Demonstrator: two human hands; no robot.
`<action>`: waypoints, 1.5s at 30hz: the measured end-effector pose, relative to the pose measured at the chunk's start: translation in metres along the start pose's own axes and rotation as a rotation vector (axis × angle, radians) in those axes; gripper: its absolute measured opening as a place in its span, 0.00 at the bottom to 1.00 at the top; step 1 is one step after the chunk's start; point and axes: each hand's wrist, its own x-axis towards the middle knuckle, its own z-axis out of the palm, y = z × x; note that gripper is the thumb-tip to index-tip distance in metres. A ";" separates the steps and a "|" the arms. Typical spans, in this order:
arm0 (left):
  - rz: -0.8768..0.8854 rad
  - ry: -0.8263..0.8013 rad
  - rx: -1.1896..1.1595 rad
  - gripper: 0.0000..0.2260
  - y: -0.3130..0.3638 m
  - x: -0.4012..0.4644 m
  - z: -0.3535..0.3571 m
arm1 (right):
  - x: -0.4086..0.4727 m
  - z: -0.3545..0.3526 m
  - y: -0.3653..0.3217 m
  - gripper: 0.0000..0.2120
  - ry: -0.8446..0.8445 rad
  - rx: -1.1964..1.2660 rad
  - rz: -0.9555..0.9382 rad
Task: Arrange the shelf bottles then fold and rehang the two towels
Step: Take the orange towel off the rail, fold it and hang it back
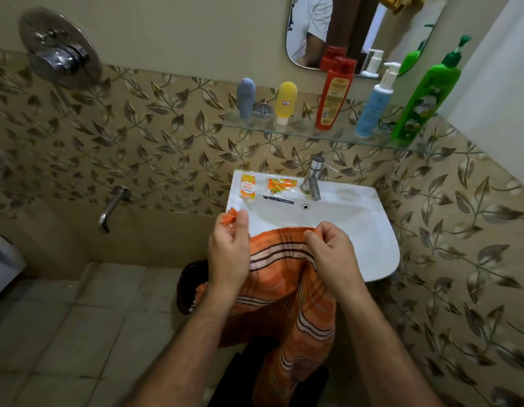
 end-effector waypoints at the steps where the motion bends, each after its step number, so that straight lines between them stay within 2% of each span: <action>1: 0.011 -0.111 -0.014 0.09 0.001 -0.002 0.002 | -0.001 0.002 -0.001 0.13 -0.036 -0.012 -0.012; 4: 0.018 -0.526 -0.003 0.14 -0.001 -0.003 0.003 | -0.003 0.001 -0.006 0.14 -0.180 -0.144 -0.088; 7: 0.018 -0.758 0.058 0.18 0.003 0.001 0.000 | -0.005 -0.003 -0.011 0.14 -0.308 -0.200 -0.120; 10: 0.032 -0.868 0.168 0.15 0.008 0.008 -0.003 | -0.006 -0.007 -0.009 0.14 -0.361 -0.212 -0.131; 13: 0.013 -0.873 0.282 0.10 0.008 0.015 -0.005 | -0.006 -0.010 -0.006 0.12 -0.361 -0.235 -0.128; 17: 0.040 -0.898 0.374 0.05 0.003 0.019 -0.004 | -0.008 -0.012 -0.006 0.14 -0.360 -0.255 -0.125; 19: 0.091 -0.822 0.399 0.05 0.001 0.015 0.001 | -0.008 -0.011 -0.007 0.15 -0.343 -0.262 -0.121; 22: 0.283 -0.487 0.421 0.04 -0.001 0.007 0.011 | -0.008 -0.010 -0.010 0.07 -0.274 -0.219 -0.095; 24: 0.344 -0.278 0.345 0.03 0.000 0.003 0.013 | -0.009 -0.010 -0.011 0.06 -0.239 -0.227 -0.095; 27: 0.395 -0.096 0.191 0.04 0.006 0.006 0.012 | -0.020 -0.009 -0.009 0.09 -0.266 -0.285 -0.098; 31: 0.413 0.017 0.086 0.03 0.017 0.008 0.011 | -0.031 -0.010 -0.003 0.17 -0.246 -0.273 -0.066; 35: 0.345 0.119 0.028 0.04 0.023 0.001 0.019 | -0.033 -0.010 -0.006 0.26 -0.346 0.029 -0.024; 37: 0.289 0.153 -0.051 0.05 0.020 0.004 0.026 | -0.035 -0.008 -0.010 0.20 -0.394 0.136 0.046; 40: 0.204 0.175 -0.189 0.07 0.019 0.007 0.032 | -0.037 0.003 -0.008 0.08 -0.426 0.154 0.124; 42: 0.188 0.182 -0.266 0.11 0.024 0.003 0.035 | -0.037 0.013 -0.004 0.03 -0.345 0.111 0.117; 45: 0.166 0.182 -0.368 0.13 0.032 0.001 0.039 | -0.035 0.023 0.002 0.03 -0.204 -0.059 -0.003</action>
